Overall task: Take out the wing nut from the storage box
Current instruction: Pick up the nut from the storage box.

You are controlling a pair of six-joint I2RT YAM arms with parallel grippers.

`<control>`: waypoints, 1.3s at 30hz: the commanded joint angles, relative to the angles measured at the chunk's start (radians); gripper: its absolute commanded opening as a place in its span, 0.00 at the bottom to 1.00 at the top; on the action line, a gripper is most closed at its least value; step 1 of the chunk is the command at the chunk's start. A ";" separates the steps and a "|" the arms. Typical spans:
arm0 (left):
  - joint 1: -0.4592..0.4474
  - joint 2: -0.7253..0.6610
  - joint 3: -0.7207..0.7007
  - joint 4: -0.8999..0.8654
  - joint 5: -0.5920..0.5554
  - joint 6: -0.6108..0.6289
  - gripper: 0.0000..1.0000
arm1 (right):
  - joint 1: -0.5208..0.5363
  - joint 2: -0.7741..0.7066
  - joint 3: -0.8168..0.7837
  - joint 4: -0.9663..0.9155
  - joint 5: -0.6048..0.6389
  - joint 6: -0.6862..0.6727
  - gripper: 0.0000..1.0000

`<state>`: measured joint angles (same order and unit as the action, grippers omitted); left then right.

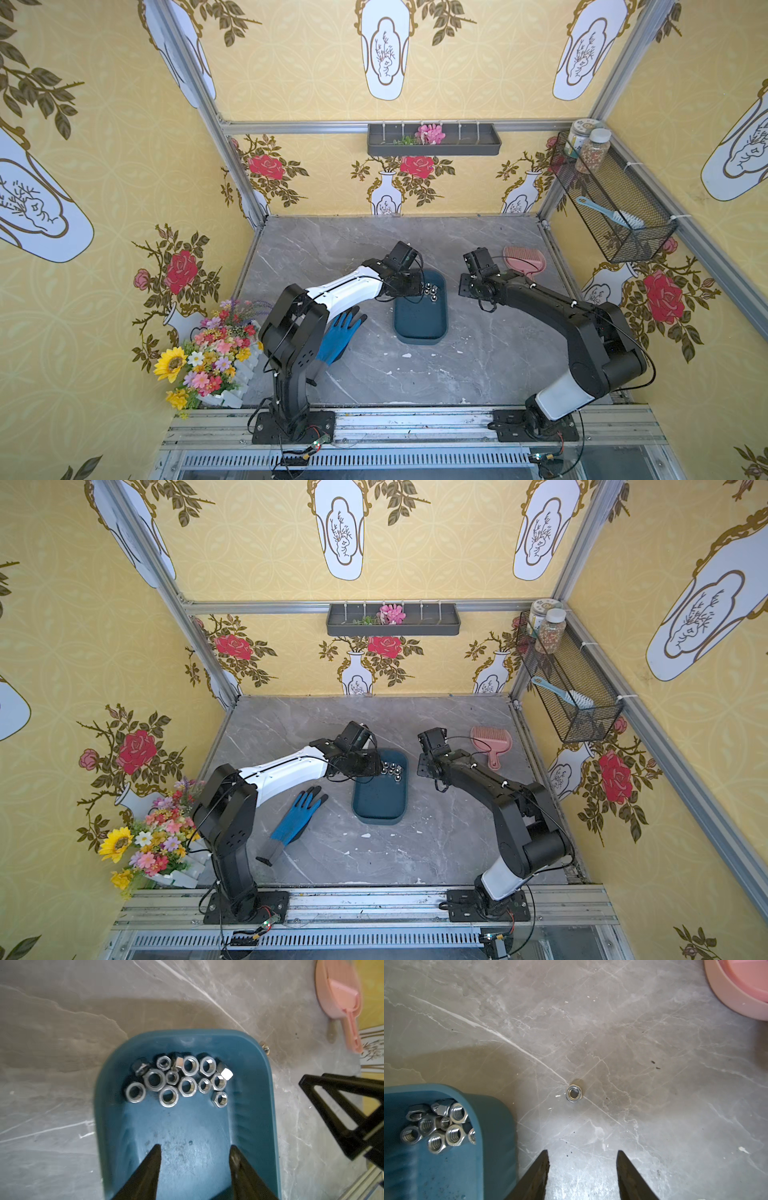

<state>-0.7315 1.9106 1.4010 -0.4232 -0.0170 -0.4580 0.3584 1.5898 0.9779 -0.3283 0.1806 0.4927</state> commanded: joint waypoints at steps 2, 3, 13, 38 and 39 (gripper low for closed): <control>-0.045 0.079 0.058 -0.043 0.006 0.067 0.53 | -0.019 -0.013 -0.014 0.044 -0.007 -0.012 0.54; -0.053 0.100 0.071 -0.046 0.011 0.073 0.53 | -0.023 -0.013 -0.017 0.045 -0.008 -0.014 0.54; -0.094 0.212 0.136 -0.026 -0.066 0.105 0.59 | -0.050 -0.033 -0.035 0.061 -0.032 -0.015 0.54; -0.123 0.313 0.219 -0.115 -0.116 0.081 0.38 | -0.079 -0.060 -0.044 0.077 -0.043 -0.008 0.54; -0.123 0.316 0.222 -0.120 -0.112 0.079 0.39 | -0.081 -0.061 -0.043 0.078 -0.044 -0.008 0.54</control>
<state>-0.8532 2.2120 1.6249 -0.4717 -0.1848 -0.3676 0.2794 1.5352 0.9360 -0.2840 0.1326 0.4854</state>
